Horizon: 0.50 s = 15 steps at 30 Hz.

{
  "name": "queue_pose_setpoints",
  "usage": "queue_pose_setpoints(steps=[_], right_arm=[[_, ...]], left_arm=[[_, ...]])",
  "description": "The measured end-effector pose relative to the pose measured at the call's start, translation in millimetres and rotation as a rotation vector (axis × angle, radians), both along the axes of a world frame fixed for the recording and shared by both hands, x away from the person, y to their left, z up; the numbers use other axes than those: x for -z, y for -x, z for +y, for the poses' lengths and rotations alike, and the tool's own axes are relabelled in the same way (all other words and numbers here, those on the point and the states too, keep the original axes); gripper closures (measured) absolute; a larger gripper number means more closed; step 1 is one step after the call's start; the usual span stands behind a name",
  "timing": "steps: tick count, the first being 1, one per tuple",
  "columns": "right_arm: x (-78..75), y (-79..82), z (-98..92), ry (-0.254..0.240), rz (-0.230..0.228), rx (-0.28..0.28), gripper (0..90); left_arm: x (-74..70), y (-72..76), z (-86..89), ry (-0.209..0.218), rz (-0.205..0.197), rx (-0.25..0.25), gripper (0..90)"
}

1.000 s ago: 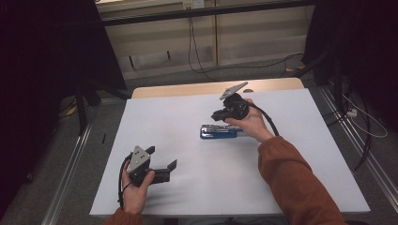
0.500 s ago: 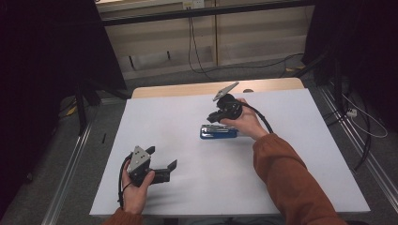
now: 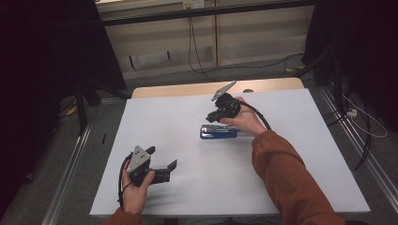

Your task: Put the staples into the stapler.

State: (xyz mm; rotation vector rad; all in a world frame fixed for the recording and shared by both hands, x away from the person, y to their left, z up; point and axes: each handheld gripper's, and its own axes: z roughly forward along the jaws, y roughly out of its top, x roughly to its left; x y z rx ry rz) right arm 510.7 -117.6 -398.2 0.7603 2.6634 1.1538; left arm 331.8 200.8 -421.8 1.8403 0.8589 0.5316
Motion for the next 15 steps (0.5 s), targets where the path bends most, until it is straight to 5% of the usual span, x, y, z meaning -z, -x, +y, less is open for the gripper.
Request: queue_pose_setpoints(steps=[15], right_arm=[[4.4,0.0,3.8,0.018,-0.061,-0.115,79.1]], left_arm=[[-0.2,0.2,0.2,0.001,0.001,0.001,3.5]])
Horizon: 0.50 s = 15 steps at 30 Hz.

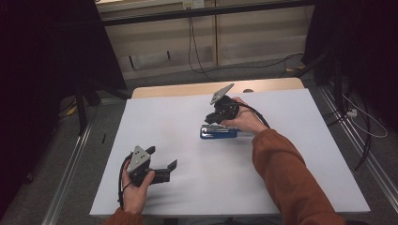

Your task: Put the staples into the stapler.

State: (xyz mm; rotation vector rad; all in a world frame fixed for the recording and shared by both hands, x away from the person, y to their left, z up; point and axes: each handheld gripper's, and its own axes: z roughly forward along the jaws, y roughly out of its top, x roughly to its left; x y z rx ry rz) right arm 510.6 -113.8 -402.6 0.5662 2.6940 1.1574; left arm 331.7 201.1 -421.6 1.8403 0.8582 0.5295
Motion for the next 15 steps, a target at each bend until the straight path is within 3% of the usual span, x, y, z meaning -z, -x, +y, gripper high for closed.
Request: queue_pose_setpoints(steps=[15], right_arm=[[3.2,-0.6,0.8,0.012,-0.001,-0.064,79.1]], left_arm=[[0.0,-0.1,-0.2,0.0,-0.002,0.004,3.5]])
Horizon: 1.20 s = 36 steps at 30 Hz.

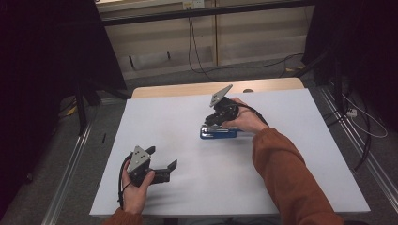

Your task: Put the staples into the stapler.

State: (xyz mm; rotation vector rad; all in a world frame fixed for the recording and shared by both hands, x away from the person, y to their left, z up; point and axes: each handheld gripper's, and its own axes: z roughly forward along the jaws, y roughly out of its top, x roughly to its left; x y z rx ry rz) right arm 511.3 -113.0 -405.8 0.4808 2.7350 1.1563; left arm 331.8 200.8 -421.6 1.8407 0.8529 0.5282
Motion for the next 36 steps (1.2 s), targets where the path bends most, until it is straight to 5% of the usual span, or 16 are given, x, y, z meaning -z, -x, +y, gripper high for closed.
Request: queue_pose_setpoints(steps=[36], right_arm=[[10.3,0.3,3.3,0.064,-0.009,-0.057,79.1]], left_arm=[[0.1,-0.2,-0.3,0.003,0.0,0.004,3.6]])
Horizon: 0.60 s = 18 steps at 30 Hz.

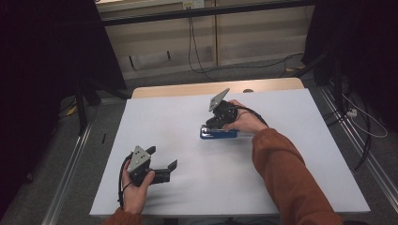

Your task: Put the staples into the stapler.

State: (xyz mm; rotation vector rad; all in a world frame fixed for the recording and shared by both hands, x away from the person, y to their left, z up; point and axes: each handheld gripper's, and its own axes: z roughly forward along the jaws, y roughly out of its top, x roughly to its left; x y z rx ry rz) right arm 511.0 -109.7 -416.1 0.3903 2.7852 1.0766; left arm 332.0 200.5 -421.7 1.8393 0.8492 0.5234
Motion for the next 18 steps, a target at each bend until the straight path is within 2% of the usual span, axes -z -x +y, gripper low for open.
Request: queue_pose_setpoints(steps=[18], right_arm=[[-0.3,-0.5,2.6,0.009,-0.014,-0.028,79.1]], left_arm=[[0.2,-0.2,-0.2,-0.002,0.002,-0.003,3.6]])
